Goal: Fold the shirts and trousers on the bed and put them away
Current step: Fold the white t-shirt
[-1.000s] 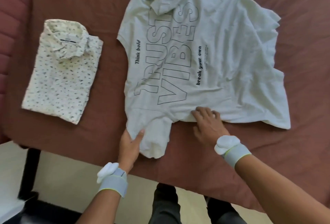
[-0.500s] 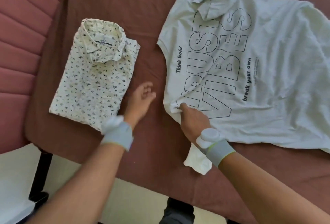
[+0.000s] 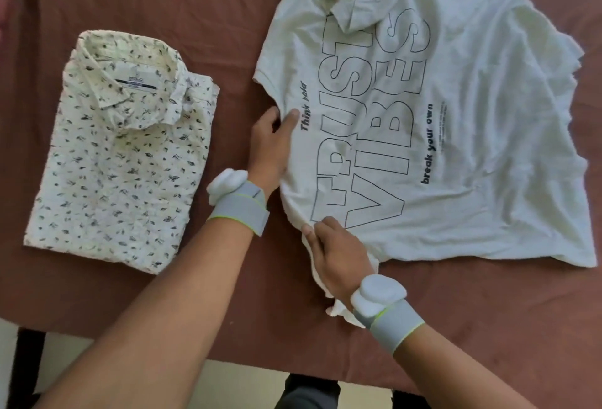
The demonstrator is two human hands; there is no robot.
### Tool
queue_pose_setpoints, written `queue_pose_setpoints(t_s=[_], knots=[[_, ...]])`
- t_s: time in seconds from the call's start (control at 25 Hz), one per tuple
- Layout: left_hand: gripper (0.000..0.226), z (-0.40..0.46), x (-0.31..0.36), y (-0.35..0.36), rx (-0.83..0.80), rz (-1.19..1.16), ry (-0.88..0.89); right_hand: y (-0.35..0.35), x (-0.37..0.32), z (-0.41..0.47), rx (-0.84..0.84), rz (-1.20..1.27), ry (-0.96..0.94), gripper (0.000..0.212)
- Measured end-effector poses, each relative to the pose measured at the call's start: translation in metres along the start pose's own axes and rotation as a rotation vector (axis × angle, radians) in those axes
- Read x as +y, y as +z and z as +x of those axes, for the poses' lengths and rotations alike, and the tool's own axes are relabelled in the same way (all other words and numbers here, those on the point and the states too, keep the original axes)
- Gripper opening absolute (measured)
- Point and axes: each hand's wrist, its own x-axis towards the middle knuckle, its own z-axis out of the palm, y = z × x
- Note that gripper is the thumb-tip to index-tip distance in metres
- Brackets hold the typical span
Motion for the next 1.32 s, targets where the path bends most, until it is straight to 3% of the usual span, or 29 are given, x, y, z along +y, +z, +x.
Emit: queue_pose_setpoints(t_s=[0.16,0.24,0.32,0.4,0.48,0.6,0.72,0.8,0.96,1.12,1.2,1.32], knots=[[0.022,0.016,-0.02,-0.046,0.245,0.008,0.093,0.013,-0.009,0.004,-0.139,-0.096,-0.065,0.036],[0.04,0.01,-0.028,-0.054,0.262,0.05,0.105,0.005,0.002,0.0,-0.071,-0.092,-0.165,0.034],[0.059,-0.01,-0.031,-0.04,0.284,0.249,0.185,-0.014,0.035,-0.006,0.009,-0.123,-0.185,0.037],[0.068,-0.048,-0.031,-0.002,0.292,0.547,0.431,-0.045,0.087,-0.019,0.071,-0.224,-0.097,0.044],[0.068,-0.095,-0.039,0.05,0.033,0.66,0.628,-0.081,0.146,-0.035,0.157,-0.284,0.077,0.05],[0.057,-0.143,-0.05,0.144,-0.422,0.612,0.578,-0.14,0.228,-0.062,0.357,-0.242,0.427,0.048],[0.048,-0.143,-0.027,0.224,-0.553,0.624,0.511,-0.179,0.287,-0.076,0.565,-0.038,0.705,0.06],[0.046,-0.117,0.009,0.268,-0.519,0.601,0.544,-0.185,0.307,-0.077,0.62,0.157,0.729,0.059],[0.042,-0.056,0.089,0.379,-0.441,0.76,0.58,-0.196,0.321,-0.073,0.503,0.347,0.718,0.043],[0.055,0.001,0.119,0.448,-0.348,1.157,0.623,-0.202,0.318,-0.071,0.272,0.172,0.484,0.035],[0.062,0.02,0.12,0.472,-0.321,1.335,0.544,-0.206,0.331,-0.074,0.182,0.156,0.431,0.028],[0.047,0.041,0.126,0.487,-0.276,1.467,0.437,-0.212,0.338,-0.076,0.111,0.079,0.343,0.025]])
